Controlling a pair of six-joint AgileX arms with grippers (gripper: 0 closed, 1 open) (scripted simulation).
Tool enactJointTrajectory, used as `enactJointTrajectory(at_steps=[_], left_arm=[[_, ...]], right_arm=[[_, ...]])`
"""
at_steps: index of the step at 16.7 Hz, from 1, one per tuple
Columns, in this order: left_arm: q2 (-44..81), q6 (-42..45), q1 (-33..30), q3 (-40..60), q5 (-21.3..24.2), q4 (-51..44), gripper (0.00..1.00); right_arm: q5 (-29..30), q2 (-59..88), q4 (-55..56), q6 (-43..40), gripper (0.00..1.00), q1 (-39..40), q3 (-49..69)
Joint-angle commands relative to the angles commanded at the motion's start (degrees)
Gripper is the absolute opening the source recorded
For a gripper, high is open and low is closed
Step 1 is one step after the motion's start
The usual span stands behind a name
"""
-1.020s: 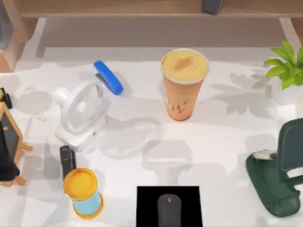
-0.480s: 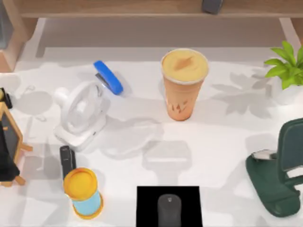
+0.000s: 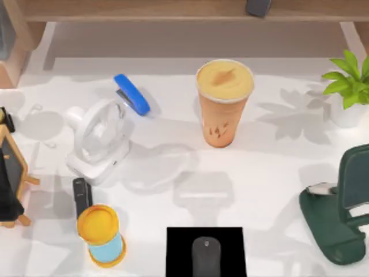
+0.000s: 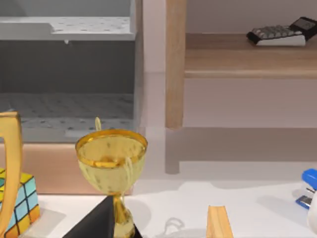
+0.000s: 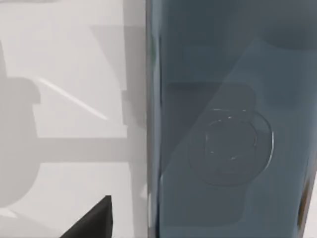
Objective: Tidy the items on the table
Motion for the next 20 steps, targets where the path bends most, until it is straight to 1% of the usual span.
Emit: enactJointTrajectory(at_steps=[4, 11, 16, 20], left_arm=[[0.0, 0.0, 0.0, 0.0, 0.0, 0.0, 1.0], [0.0, 0.0, 0.0, 0.0, 0.0, 0.0, 1.0], [0.0, 0.0, 0.0, 0.0, 0.0, 0.0, 1.0], [0.0, 0.0, 0.0, 0.0, 0.0, 0.0, 1.0]], right_arm=[[0.0, 1.2, 2.2, 0.2, 1.0, 0.2, -1.2], [0.0, 8.9, 19.5, 0.8, 1.0, 0.6, -10.3], [0.0, 9.7, 20.9, 0.8, 1.0, 0.6, -11.2], [0.0, 9.7, 20.9, 0.8, 0.7, 0.6, -11.2]])
